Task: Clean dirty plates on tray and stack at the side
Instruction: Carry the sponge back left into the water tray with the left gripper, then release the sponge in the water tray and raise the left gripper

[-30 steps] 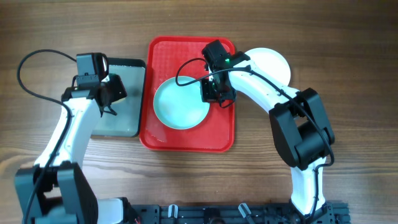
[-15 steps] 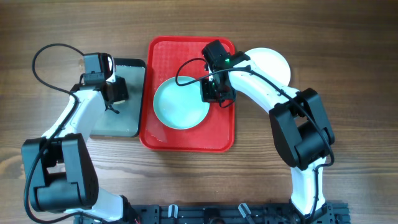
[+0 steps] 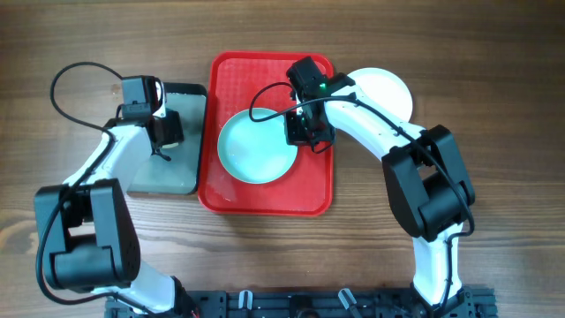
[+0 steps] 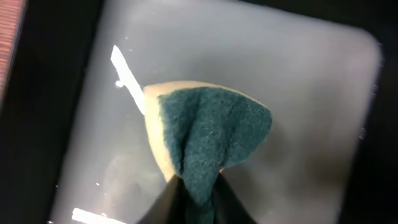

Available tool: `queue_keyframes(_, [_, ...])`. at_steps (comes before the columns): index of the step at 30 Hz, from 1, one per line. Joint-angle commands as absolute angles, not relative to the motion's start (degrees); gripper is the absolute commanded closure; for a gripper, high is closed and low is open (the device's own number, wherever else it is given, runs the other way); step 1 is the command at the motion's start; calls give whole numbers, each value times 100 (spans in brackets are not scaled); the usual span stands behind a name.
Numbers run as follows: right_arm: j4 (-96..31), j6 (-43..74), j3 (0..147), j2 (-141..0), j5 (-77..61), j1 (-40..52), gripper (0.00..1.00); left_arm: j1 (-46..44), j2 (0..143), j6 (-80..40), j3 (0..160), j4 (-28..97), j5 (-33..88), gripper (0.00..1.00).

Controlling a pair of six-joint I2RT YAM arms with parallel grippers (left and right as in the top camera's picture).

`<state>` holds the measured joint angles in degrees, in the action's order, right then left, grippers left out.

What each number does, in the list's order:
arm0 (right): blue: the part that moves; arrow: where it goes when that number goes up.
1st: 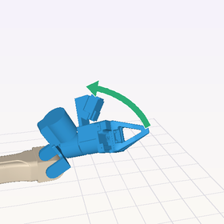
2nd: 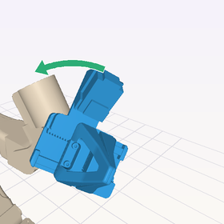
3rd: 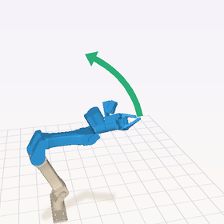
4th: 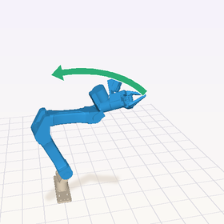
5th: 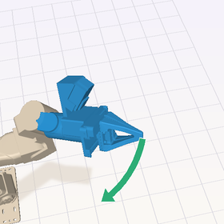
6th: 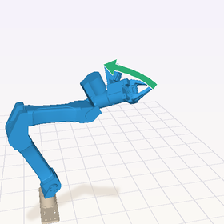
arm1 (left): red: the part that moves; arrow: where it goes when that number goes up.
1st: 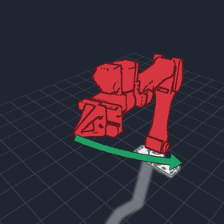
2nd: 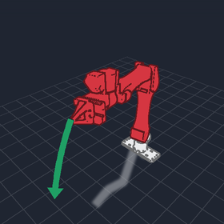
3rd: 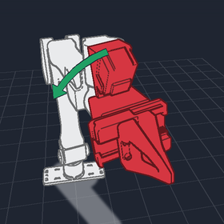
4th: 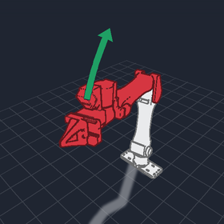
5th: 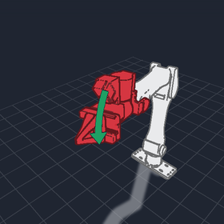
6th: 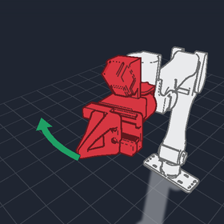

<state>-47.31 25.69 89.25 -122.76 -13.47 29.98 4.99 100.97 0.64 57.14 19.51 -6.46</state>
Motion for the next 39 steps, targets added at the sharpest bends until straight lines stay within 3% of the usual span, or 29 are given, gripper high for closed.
queue_keyframes(1, [-4716,2552,8838,-12130,-1376,3048,96,517,10138,130,5695,1831,-1125,70])
queue_keyframes(3, [-4713,2556,8838,-12130,-1376,3048,96,517,10138,128,5695,1833,-1120,61])
queue_keyframes(10, [-4716,2561,8838,-12130,-1376,3048,94,515,9983,106,5725,1846,-1098,13])
queue_keyframes(17, [-4689,2565,8838,-12130,-1378,3048,89,517,9115,64,5918,1857,-1100,3])
queue_keyframes(19, [-4692,2565,8838,-12130,-1380,3048,84,517,8809,64,5959,1813,-1103,0])
queue_keyframes(31, [-4696,2547,8838,-12130,-1372,3050,71,517,8036,69,5959,1763,-1100,0])
queue_keyframes(37, [-4646,2558,8838,-12149,-1347,3076,74,517,8036,69,5959,1959,-1100,0])
queue_keyframes(39, [-4613,2556,8836,-12151,-1321,3105,79,517,8036,69,5959,2027,-1100,0])
